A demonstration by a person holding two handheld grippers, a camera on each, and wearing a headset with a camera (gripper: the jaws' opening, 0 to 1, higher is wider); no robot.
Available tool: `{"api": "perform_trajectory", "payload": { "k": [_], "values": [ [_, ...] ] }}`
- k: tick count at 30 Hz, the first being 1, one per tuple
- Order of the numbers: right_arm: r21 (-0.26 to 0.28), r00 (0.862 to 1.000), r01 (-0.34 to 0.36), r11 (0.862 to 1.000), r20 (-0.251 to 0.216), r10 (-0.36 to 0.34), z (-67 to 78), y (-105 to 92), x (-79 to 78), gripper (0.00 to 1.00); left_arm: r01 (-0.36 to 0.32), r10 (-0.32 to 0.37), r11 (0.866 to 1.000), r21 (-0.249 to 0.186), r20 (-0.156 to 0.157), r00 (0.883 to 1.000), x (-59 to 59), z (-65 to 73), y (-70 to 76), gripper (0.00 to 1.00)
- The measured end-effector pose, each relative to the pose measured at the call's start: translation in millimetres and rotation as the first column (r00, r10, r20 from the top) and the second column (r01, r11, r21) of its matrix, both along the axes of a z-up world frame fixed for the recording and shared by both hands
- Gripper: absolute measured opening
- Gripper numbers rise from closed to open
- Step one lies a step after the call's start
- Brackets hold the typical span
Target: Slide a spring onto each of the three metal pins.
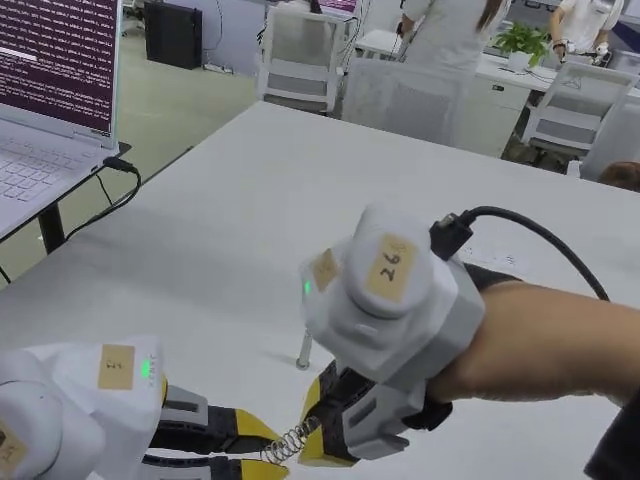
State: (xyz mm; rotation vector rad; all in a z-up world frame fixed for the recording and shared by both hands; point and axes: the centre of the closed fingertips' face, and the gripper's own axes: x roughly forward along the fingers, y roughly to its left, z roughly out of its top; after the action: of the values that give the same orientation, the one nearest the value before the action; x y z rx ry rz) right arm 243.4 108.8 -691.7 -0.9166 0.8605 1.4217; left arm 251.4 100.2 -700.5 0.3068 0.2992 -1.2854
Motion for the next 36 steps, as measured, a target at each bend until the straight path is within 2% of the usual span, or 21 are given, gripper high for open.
{"api": "perform_trajectory", "payload": {
  "k": [10,25,29,33,36],
  "values": [
    [0.020,1.000,-0.012,1.000,-0.003,0.012,6.3,10.1,-1.1,0.08,-0.001,0.001,1.000,-0.009,-0.002,1.000,0.5,1.1,-2.8,0.03],
    [-0.001,1.000,0.009,1.000,-0.021,-0.009,3.0,9.3,0.9,0.08,-0.013,0.013,1.000,-0.011,-0.020,1.000,2.4,-2.6,-5.0,0.03],
    [-0.008,1.000,0.013,1.000,-0.007,-0.013,2.5,7.8,4.4,0.08,-0.022,0.022,1.000,-0.001,-0.036,0.999,2.9,-5.5,-3.9,0.10],
    [-0.010,1.000,0.031,0.999,-0.002,-0.031,3.1,3.7,8.7,0.08,-0.051,0.051,0.999,-0.005,-0.057,0.997,6.2,-7.8,-0.9,0.21],
    [-0.009,0.999,0.046,0.999,0.002,-0.046,4.5,0.2,11.9,0.08,-0.061,0.060,0.998,-0.009,-0.060,0.996,7.5,-7.5,0.2,0.25]
  ]
}}
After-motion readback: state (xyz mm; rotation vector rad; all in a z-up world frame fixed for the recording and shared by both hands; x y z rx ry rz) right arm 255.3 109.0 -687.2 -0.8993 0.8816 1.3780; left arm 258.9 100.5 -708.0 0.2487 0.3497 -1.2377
